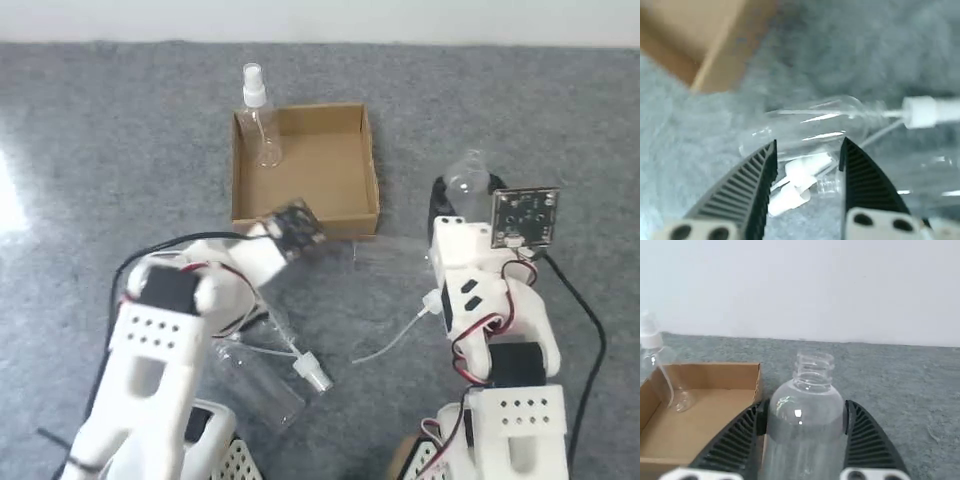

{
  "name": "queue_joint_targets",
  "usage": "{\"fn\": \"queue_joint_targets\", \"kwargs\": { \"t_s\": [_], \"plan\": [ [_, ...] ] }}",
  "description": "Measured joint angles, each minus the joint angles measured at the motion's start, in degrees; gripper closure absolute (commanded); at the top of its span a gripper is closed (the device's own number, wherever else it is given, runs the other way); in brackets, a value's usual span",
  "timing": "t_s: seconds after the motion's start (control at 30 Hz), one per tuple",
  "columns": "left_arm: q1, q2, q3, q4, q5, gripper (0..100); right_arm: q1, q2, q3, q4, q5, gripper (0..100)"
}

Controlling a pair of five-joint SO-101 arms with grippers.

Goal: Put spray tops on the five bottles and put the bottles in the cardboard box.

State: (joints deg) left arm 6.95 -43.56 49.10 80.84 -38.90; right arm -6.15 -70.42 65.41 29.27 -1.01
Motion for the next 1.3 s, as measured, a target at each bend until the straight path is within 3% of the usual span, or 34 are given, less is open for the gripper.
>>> {"fn": "queue_joint_targets", "kwargs": {
  "t_s": [0.23,0.7,1.3],
  "plan": [
    [6.51,9.85,0.00,2.55,-7.21,78,0.09,0.00,0.00,-0.35,0.00,90.9],
    [21.36,12.22,0.35,2.55,-8.09,78,2.64,0.00,0.00,-0.35,0.00,90.9],
    [30.07,14.59,10.90,-11.43,-8.09,78,2.64,0.00,0.00,-0.35,0.00,90.9]
  ]
}}
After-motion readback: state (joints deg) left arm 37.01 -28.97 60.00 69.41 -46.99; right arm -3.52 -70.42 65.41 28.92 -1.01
